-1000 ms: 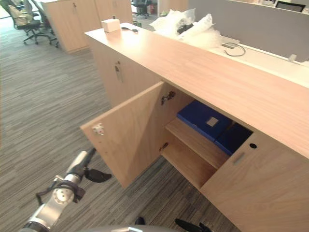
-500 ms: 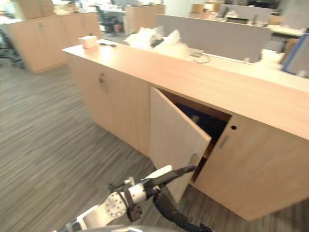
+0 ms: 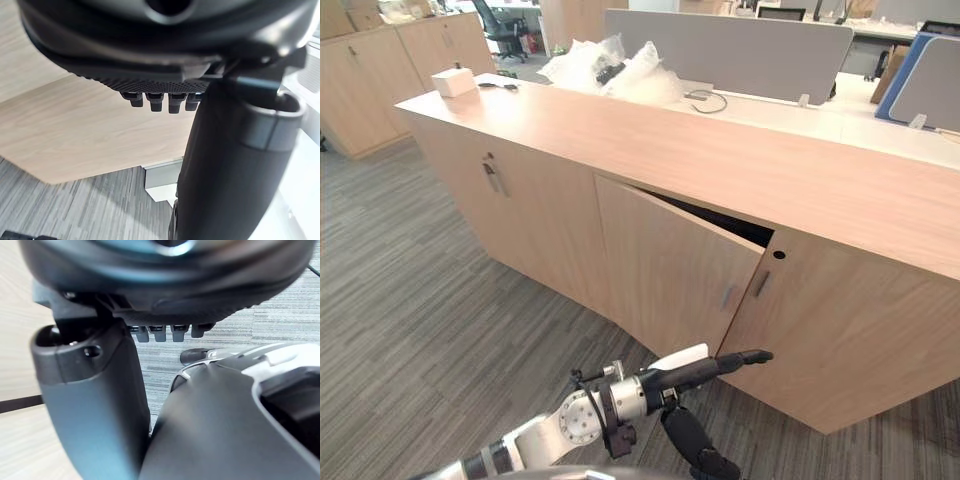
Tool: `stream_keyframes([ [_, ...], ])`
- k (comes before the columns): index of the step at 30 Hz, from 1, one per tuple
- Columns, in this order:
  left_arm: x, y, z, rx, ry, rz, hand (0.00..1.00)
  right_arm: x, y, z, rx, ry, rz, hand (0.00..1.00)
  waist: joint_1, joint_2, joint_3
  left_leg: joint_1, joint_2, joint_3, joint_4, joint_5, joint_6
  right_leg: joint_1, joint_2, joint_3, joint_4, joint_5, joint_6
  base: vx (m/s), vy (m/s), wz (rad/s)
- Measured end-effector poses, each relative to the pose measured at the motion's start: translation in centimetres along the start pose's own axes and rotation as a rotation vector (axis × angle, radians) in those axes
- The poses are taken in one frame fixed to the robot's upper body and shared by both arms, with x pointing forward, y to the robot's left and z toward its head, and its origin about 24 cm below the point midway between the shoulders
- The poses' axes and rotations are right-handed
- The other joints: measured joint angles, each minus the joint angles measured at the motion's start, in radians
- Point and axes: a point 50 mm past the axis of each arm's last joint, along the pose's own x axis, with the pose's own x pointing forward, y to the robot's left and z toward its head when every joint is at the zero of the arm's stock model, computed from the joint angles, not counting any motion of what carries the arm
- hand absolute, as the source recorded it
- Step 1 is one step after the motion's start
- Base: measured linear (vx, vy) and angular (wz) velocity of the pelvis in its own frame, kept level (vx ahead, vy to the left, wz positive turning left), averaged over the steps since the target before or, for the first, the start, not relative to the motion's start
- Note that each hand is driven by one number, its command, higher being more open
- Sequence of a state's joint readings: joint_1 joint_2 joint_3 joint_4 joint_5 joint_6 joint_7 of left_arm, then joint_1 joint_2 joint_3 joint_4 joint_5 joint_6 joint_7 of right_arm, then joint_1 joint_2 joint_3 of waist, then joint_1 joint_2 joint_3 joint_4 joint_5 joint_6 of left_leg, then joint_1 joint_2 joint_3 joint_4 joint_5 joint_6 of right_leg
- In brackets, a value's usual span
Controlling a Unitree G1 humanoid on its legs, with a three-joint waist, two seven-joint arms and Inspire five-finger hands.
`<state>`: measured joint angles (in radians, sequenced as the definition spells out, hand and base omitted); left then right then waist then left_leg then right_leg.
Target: Walk over to the cabinet, pick up the folder, carry it to the office cabinet, place the folder inside the office cabinet, then close the office cabinet door
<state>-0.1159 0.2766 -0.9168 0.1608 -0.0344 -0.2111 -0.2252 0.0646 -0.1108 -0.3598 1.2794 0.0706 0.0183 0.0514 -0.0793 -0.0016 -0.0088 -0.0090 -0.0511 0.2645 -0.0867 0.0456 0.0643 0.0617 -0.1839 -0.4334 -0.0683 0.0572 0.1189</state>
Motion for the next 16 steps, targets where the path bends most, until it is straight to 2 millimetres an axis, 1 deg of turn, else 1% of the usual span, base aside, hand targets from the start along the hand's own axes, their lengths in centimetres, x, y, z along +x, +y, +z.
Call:
stream_keyframes([
  [1,-0.3,0.1,-1.4,-0.056,0.053,0.031,1.00,0.0,0.3,0.0,0.001,-0.001,0.003,1.00,-0.008,-0.003,0.003,0.005,0.010,0.001,0.000,0.000,-0.003,0.010,0.012,-0.001,-0.015,0.000,0.000,0.06,-0.163,-0.16],
  [2,-0.5,0.3,-2.3,-0.090,0.085,0.052,1.00,0.0,0.3,0.0,0.003,-0.002,0.002,1.00,-0.011,-0.006,0.005,0.009,0.016,0.002,0.000,-0.002,-0.008,0.014,0.016,-0.001,-0.016,-0.001,-0.003,0.05,-0.152,-0.13],
  [4,-1.6,0.8,-5.3,-0.193,0.215,0.121,1.00,0.0,0.6,0.1,0.020,-0.008,0.001,1.00,-0.014,-0.008,0.017,0.028,0.038,0.010,0.000,-0.009,-0.026,0.026,0.036,-0.002,-0.016,-0.009,-0.014,0.03,-0.133,-0.16],
  [5,-2.0,1.0,-6.0,-0.215,0.245,0.137,1.00,0.0,0.7,0.1,0.021,-0.011,0.001,1.00,-0.015,-0.010,0.021,0.032,0.043,0.013,0.000,-0.012,-0.032,0.028,0.041,-0.001,-0.016,-0.011,-0.016,0.01,-0.115,-0.15],
  [6,-2.7,1.3,-7.1,-0.254,0.292,0.164,1.00,0.1,0.8,0.3,0.026,-0.016,0.000,1.00,-0.016,-0.012,0.022,0.035,0.050,0.019,0.000,-0.014,-0.036,0.027,0.047,-0.001,-0.016,-0.012,-0.017,0.00,-0.089,-0.17],
  [8,-5.0,1.9,-9.6,-0.369,0.394,0.252,1.00,0.1,1.1,0.7,0.059,-0.037,0.000,1.00,-0.023,-0.015,0.027,0.042,0.061,0.031,0.000,-0.020,-0.047,0.028,0.057,0.003,-0.017,-0.016,-0.020,-0.01,-0.069,-0.18],
  [9,-5.5,2.0,-10.2,-0.409,0.415,0.278,1.00,0.1,1.1,0.8,0.066,-0.040,-0.001,1.00,-0.026,-0.014,0.028,0.044,0.063,0.034,0.001,-0.022,-0.049,0.028,0.059,0.005,-0.017,-0.016,-0.020,-0.01,-0.029,-0.19],
  [10,-6.7,2.0,-11.3,-0.477,0.453,0.327,1.00,0.1,1.1,1.0,0.069,-0.044,-0.002,1.00,-0.027,-0.013,0.032,0.051,0.068,0.050,0.003,-0.026,-0.056,0.030,0.062,0.015,-0.017,-0.017,-0.020,-0.02,-0.004,-0.32],
  [11,-7.7,2.1,-12.0,-0.524,0.477,0.372,1.00,0.2,1.4,1.3,0.074,-0.048,0.004,1.00,-0.025,-0.017,0.040,0.048,0.076,0.068,0.031,-0.047,-0.064,0.031,0.063,0.033,-0.017,-0.018,-0.022,-0.02,0.001,-0.47],
  [12,-8.8,2.1,-12.7,-0.560,0.504,0.423,1.00,0.2,1.8,1.7,0.074,-0.056,0.015,1.00,-0.025,-0.025,0.062,0.031,0.092,0.085,0.117,-0.089,-0.067,0.043,0.064,0.049,-0.016,-0.020,-0.025,-0.03,-0.024,-0.60],
  [13,-10.1,2.2,-13.5,-0.597,0.540,0.481,1.00,0.2,2.1,2.1,0.076,-0.066,0.023,1.00,-0.018,-0.026,0.088,-0.007,0.130,0.105,0.268,-0.160,-0.080,0.059,0.072,0.069,-0.016,-0.027,-0.035,-0.04,-0.074,-0.57],
  [14,-10.7,2.0,-13.9,-0.617,0.555,0.506,1.00,0.2,2.0,2.2,0.083,-0.067,0.021,1.00,-0.011,-0.023,0.096,-0.026,0.153,0.113,0.344,-0.191,-0.083,0.064,0.081,0.084,-0.017,-0.034,-0.039,-0.04,-0.080,-0.78],
  [15,-11.7,1.4,-14.4,-0.667,0.577,0.564,1.00,0.3,1.7,2.4,0.099,-0.071,0.010,1.00,0.003,-0.005,0.107,-0.077,0.200,0.102,0.491,-0.231,-0.080,0.064,0.098,0.121,-0.015,-0.037,-0.043,-0.01,-0.069,-0.85],
  [16,-12.7,0.9,-15.0,-0.707,0.600,0.621,1.00,0.2,1.2,2.6,0.102,-0.073,-0.002,1.00,0.016,0.010,0.120,-0.120,0.222,0.053,0.612,-0.234,-0.079,0.063,0.105,0.155,-0.004,-0.038,-0.047,0.01,-0.025,-0.69],
])
